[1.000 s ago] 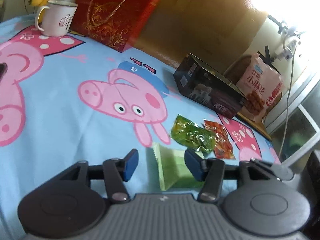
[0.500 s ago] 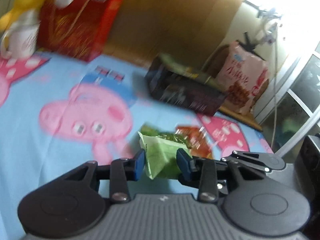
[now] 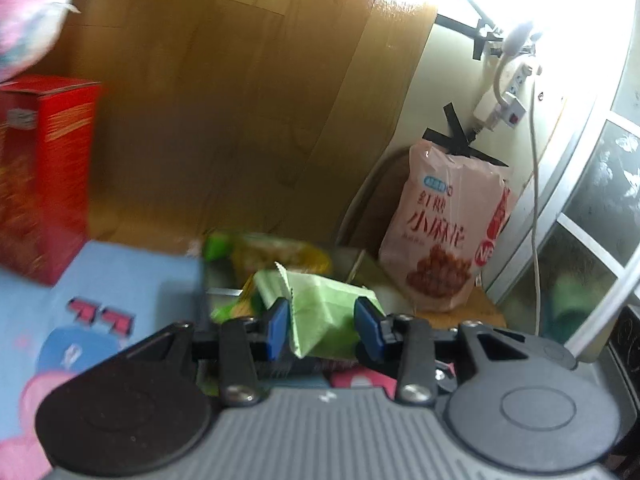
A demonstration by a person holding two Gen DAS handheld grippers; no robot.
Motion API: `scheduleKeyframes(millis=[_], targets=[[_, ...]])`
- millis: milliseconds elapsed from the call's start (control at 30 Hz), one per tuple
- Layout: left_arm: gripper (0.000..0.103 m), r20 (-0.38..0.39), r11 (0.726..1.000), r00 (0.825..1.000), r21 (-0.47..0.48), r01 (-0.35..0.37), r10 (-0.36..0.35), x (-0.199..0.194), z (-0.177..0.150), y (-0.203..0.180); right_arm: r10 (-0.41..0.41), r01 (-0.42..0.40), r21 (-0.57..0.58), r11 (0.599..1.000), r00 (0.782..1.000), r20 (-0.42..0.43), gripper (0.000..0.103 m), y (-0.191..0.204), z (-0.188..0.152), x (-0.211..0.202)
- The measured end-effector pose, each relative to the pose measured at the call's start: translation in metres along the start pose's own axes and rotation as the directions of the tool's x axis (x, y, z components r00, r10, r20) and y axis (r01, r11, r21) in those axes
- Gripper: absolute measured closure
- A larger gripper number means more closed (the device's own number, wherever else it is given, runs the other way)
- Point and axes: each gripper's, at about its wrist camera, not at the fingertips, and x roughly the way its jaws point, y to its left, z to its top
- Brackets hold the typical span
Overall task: Organize snacks
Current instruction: 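Lower the second pastry into the black tin and open the left gripper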
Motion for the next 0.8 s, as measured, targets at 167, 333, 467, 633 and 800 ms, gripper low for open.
scheduleKeyframes(millis=[167,333,467,633,800], targets=[[0.067,-0.028,1.0,1.0,-0.008,-0.002,0.002,0.054,0.016,0.003,-0.067,0.068,0.033,0.997,0.998,-0.007,0.075,-0.038,0.005,0.026],[0.063,-0.052,1.0,0.999,-0.016,-0.013,0.012,0.088,0.017,0.01,-0.128,0.129,0.05,0.99,0.992,-0.022,0.072,-0.06,-0.005,0.045],[0.055,-0.028,0.997,0.997,0.033,-0.072,0.073,0.085,0.013,0.004,-0.148,0.147,0.099,0.984,0.989,-0.001,0.066,-0.068,-0.012,0.04],[0.047,0.019,0.983,0.988,0.093,-0.157,0.156,0.057,-0.005,-0.008,-0.152,0.146,0.164,0.975,0.988,0.02,0.066,-0.065,-0.02,0.019],[0.047,0.016,0.971,0.976,0.099,-0.217,0.217,0.029,-0.039,-0.012,-0.166,0.159,0.21,0.965,0.986,0.016,0.059,-0.046,-0.039,-0.005]])
